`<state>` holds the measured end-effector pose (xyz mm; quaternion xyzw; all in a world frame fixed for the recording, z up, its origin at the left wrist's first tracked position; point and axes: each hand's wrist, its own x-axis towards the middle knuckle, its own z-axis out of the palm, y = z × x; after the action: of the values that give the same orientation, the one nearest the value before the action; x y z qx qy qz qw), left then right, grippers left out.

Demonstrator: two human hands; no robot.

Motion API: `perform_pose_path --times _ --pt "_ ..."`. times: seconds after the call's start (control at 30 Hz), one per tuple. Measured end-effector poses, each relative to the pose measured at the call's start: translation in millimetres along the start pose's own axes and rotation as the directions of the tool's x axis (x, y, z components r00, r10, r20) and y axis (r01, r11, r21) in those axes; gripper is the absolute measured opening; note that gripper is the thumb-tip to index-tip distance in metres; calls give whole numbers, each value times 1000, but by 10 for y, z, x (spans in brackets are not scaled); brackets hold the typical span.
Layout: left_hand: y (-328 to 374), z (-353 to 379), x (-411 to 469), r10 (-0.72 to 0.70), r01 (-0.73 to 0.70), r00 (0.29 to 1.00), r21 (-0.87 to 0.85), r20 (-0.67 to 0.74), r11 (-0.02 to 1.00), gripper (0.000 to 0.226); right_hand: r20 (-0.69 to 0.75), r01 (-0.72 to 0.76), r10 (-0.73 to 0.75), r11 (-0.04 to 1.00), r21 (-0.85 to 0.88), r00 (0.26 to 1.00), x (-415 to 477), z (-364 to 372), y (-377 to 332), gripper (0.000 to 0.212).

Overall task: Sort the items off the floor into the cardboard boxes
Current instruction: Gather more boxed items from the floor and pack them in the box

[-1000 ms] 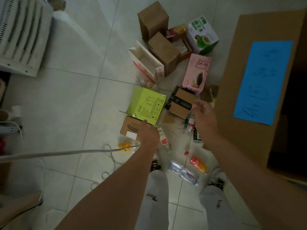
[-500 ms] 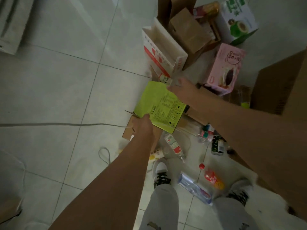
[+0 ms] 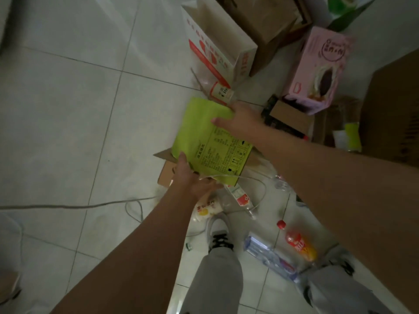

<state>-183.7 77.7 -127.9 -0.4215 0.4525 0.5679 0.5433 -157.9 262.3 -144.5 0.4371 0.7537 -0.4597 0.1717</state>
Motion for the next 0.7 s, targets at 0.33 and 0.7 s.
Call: perform_pose_path --times 0.33,0.7 --pt "-458 923 -1359 -39 47 989 -48 145 998 97 -415 205 -311 938 -280 855 -1957 -1463 -669 58" --pt "-1378 2872 -2509 198 -271 890 128 412 954 37 -793 203 -262 963 -177 550 -3835 -3434 -170 56"
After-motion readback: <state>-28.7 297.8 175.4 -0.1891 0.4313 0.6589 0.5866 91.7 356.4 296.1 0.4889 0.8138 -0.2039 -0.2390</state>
